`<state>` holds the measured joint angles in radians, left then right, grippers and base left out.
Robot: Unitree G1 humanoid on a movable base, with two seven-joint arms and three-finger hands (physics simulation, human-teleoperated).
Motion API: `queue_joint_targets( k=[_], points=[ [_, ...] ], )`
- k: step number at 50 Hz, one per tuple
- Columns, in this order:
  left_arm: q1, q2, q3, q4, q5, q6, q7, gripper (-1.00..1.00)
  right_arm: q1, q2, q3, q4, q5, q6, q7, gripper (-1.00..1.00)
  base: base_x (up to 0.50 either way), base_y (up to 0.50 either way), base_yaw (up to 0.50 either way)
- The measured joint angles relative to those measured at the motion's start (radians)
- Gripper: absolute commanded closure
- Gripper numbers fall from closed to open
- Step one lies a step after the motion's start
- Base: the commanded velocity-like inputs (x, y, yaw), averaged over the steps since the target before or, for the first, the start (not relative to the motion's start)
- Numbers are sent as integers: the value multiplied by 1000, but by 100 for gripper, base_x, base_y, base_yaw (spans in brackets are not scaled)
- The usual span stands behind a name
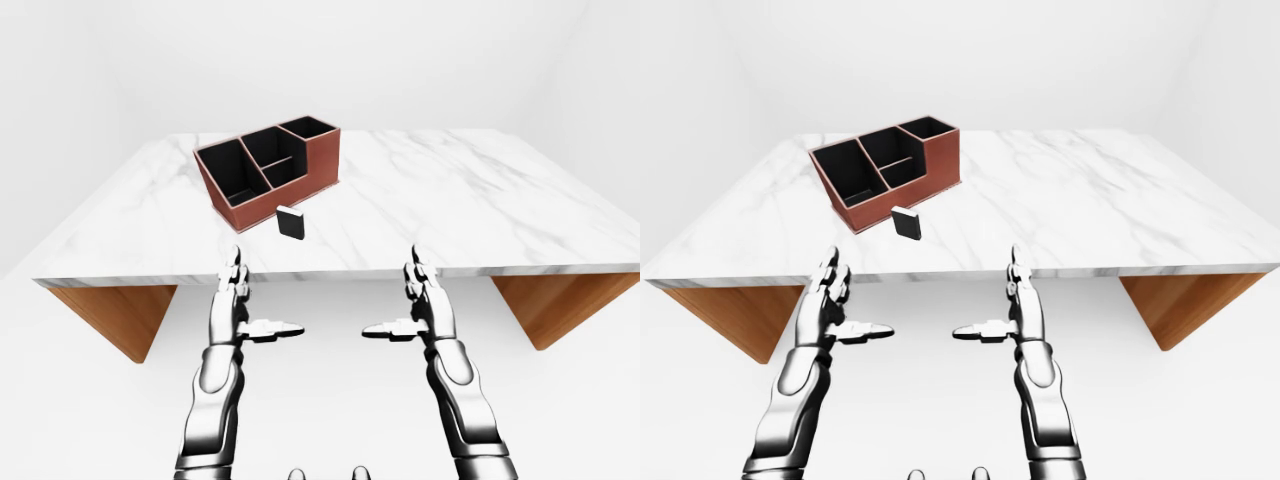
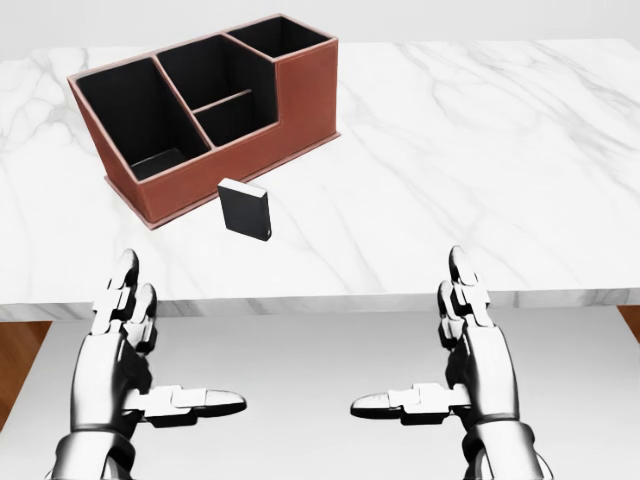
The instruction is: Pick up the book and place it in the left compartment of the caddy.
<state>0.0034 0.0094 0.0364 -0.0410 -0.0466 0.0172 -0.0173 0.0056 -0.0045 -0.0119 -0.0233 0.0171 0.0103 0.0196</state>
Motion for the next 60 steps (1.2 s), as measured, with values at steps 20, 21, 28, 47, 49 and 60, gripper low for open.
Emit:
queue_joint_targets(
  k=[20,21,28,47,49,60],
  points=[
    [26,33,123,-115,-151,35,-25,-100,44,-3,-1,-163,0,77,18,-100,0,0,0],
    [29,34,130,-122,-159,37,-26,-100,47,-3,-1,-172,-1,77,18,-100,0,0,0],
    [54,41,190,-177,-202,40,-25,-100,74,-2,6,-266,-14,77,15,-100,0,0,0],
    [138,46,435,-343,-352,51,-64,-100,165,-3,72,-595,-66,77,13,-100,0,0,0],
    [140,46,447,-351,-360,53,-66,-100,168,-3,75,-607,-68,77,13,-100,0,0,0],
    [151,37,492,-386,-391,67,-76,-100,181,-18,90,-661,-103,77,13,-100,0,9,0]
  ],
)
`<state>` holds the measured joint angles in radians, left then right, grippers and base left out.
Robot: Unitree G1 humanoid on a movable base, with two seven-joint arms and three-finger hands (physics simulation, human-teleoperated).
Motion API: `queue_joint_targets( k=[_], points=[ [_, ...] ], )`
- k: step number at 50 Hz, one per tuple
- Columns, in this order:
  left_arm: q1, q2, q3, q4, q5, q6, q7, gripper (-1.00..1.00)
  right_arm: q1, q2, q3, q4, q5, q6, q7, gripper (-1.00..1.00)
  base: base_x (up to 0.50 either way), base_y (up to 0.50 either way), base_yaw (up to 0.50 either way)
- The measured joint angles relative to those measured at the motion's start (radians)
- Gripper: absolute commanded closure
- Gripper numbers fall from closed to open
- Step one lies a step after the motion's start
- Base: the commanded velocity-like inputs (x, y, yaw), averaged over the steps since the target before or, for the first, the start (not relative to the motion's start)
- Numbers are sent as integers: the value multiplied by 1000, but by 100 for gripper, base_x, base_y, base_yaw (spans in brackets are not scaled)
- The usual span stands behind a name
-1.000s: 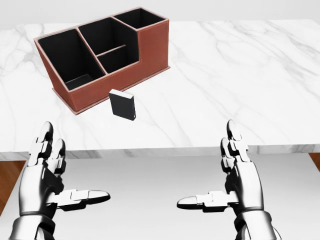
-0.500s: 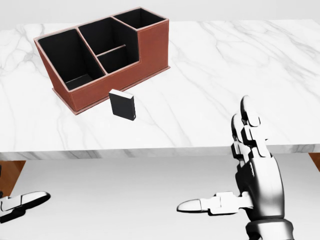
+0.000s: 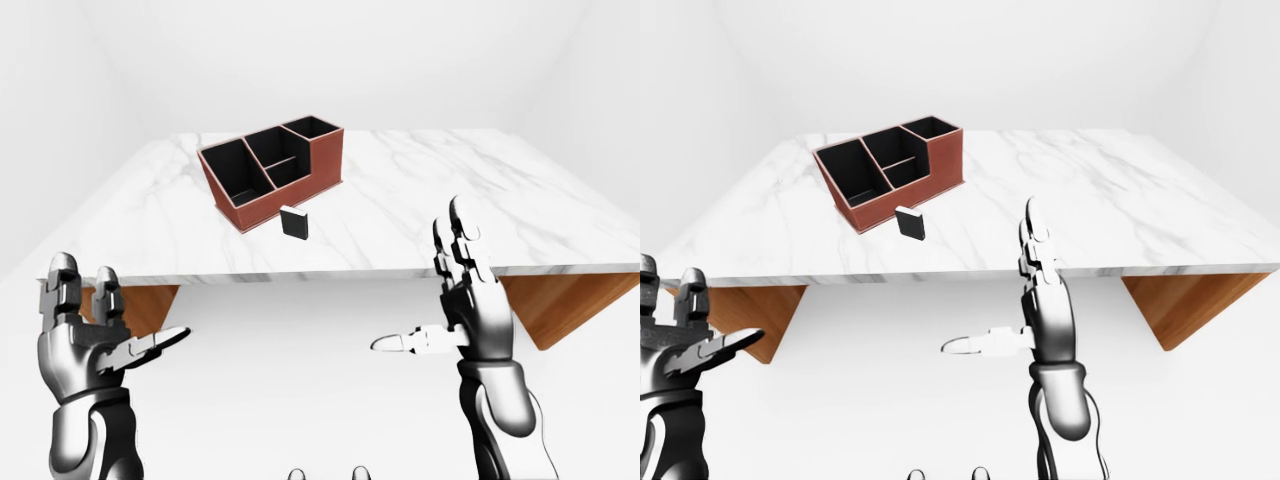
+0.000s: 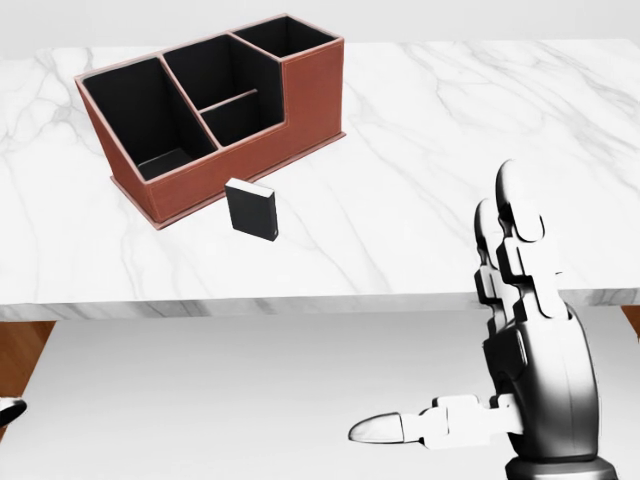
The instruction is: Pick up the book and place it in the left compartment of the caddy.
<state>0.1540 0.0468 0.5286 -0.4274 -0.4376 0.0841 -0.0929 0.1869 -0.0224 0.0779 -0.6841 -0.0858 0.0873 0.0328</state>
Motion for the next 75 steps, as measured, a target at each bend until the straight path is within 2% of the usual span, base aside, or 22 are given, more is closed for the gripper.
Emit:
queue_joint_targets(
  k=[13,28,35,75],
  points=[
    [9,3,27,-17,-11,3,-7,-100,8,2,34,-25,-67,0,6,-100,0,50,0],
    [12,0,27,-8,-1,-5,-13,-100,16,3,52,-20,-68,0,12,-100,2,50,0],
    [14,4,29,2,3,-10,-11,-100,30,1,63,-22,-38,0,26,-100,49,19,0],
    [17,-2,38,-20,1,0,-15,-100,50,-12,74,-36,12,0,44,-100,50,13,0]
  ],
)
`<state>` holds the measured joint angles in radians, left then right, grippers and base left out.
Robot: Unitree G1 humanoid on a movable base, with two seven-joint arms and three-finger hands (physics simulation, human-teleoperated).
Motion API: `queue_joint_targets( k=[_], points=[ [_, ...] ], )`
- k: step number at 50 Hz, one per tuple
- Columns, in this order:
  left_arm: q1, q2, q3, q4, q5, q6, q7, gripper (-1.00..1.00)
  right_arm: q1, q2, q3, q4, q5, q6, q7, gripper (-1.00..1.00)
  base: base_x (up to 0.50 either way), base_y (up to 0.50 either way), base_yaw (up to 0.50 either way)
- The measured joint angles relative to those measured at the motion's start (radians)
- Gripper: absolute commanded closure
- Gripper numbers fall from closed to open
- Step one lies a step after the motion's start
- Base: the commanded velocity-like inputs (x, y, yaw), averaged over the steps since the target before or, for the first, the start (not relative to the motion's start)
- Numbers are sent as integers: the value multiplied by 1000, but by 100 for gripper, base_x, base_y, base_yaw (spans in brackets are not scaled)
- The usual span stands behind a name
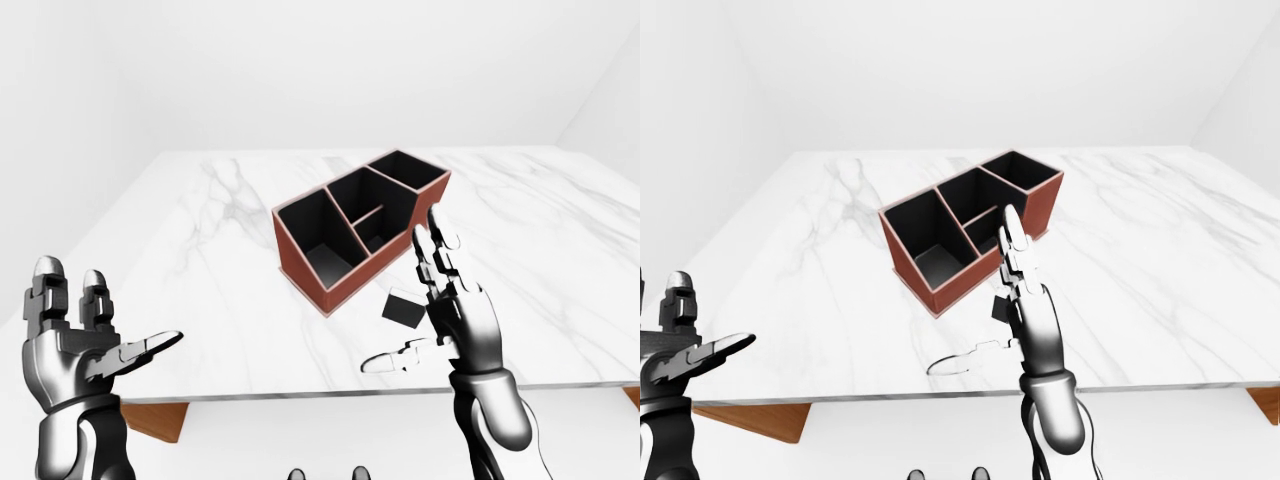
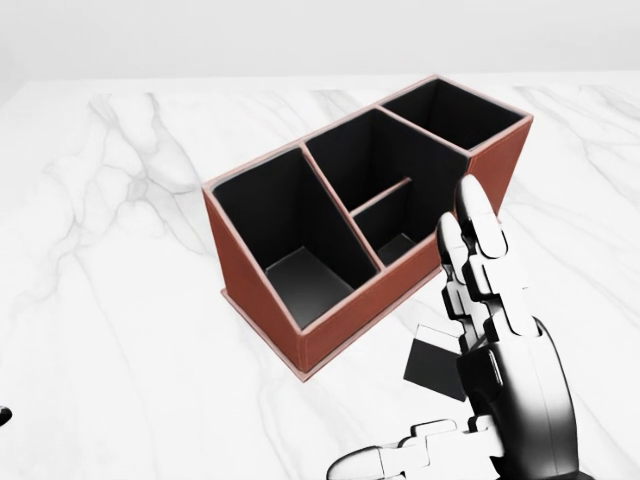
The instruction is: Pick up the book and place it in the left compartment of the caddy.
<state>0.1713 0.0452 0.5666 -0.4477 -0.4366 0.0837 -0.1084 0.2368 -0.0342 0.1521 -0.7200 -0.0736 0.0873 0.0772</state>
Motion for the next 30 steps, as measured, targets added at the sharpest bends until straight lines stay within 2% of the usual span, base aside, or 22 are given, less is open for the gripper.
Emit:
queue_joint_targets(
  k=[20,28,30],
  points=[
    [1,-1,5,-4,-1,2,-2,-100,1,2,-9,5,7,0,3,-100,50,22,0],
    [-7,-3,5,-5,-1,2,-3,-100,-1,6,-15,16,16,0,-1,-100,50,6,0],
    [-5,-3,5,-6,-1,2,-3,-100,-4,9,-20,19,20,0,-7,-100,0,0,0]
  ],
)
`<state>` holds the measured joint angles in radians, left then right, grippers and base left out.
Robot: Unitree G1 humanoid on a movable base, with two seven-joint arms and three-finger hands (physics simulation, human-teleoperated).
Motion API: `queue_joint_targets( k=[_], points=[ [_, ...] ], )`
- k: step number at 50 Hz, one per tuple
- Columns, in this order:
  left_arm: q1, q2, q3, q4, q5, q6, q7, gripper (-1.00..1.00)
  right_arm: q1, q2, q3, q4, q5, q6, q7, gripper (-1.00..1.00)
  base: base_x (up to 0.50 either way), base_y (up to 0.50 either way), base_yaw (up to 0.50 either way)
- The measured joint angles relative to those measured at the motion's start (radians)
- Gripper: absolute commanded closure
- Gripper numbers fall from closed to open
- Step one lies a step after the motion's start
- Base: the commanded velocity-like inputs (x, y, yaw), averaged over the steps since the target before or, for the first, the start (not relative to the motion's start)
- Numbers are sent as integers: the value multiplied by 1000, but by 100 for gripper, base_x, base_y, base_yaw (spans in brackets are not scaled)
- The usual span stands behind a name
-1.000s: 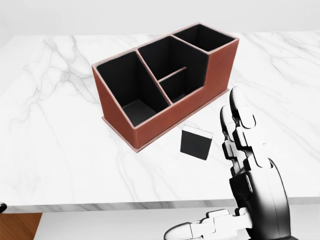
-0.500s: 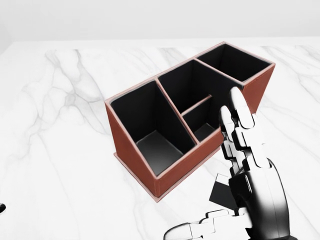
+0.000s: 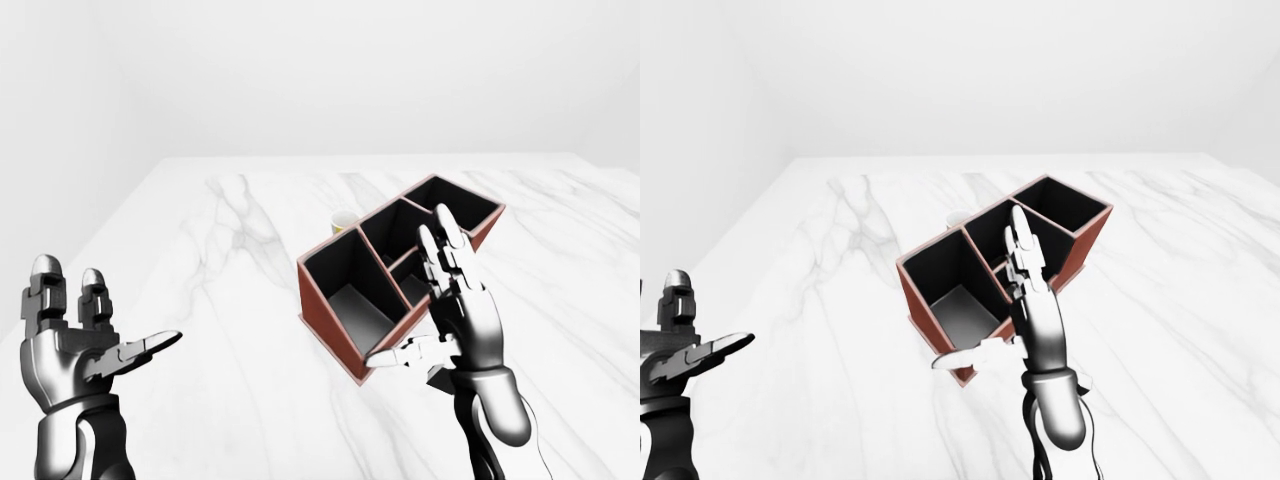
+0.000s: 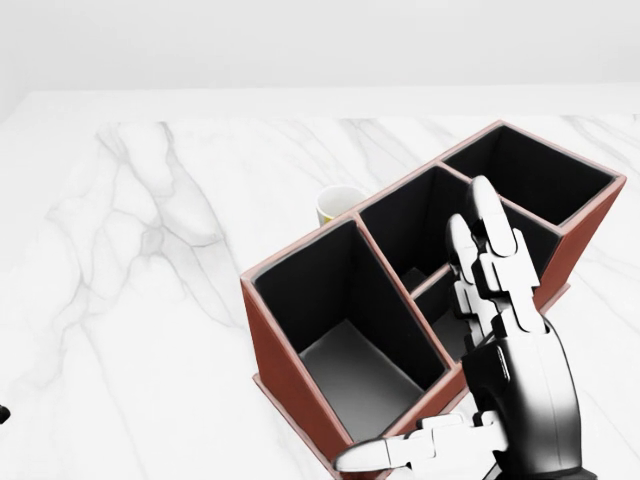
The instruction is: Pick up the book and place it in the left compartment of the caddy.
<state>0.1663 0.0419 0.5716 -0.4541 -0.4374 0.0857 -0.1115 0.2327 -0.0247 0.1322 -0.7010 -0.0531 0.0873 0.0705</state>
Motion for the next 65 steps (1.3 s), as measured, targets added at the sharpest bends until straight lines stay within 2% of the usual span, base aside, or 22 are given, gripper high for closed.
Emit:
queue_joint_targets(
  k=[8,25,36,52,65],
  points=[
    [5,0,3,-5,-2,2,-1,-100,-9,9,-23,13,28,0,-21,-100,3,-2,0],
    [10,-1,8,-12,-5,2,0,-100,4,3,-20,4,41,0,-18,-100,50,-15,0],
    [10,-1,10,-9,-6,2,-2,-100,14,-2,-38,-31,41,0,-9,-100,1,0,0],
    [7,4,16,-11,-9,2,2,-100,75,-7,-94,-181,-30,0,76,-100,0,0,0],
    [3,6,14,-8,-3,2,4,-100,145,7,-154,-286,-130,0,206,-100,0,0,0]
  ],
)
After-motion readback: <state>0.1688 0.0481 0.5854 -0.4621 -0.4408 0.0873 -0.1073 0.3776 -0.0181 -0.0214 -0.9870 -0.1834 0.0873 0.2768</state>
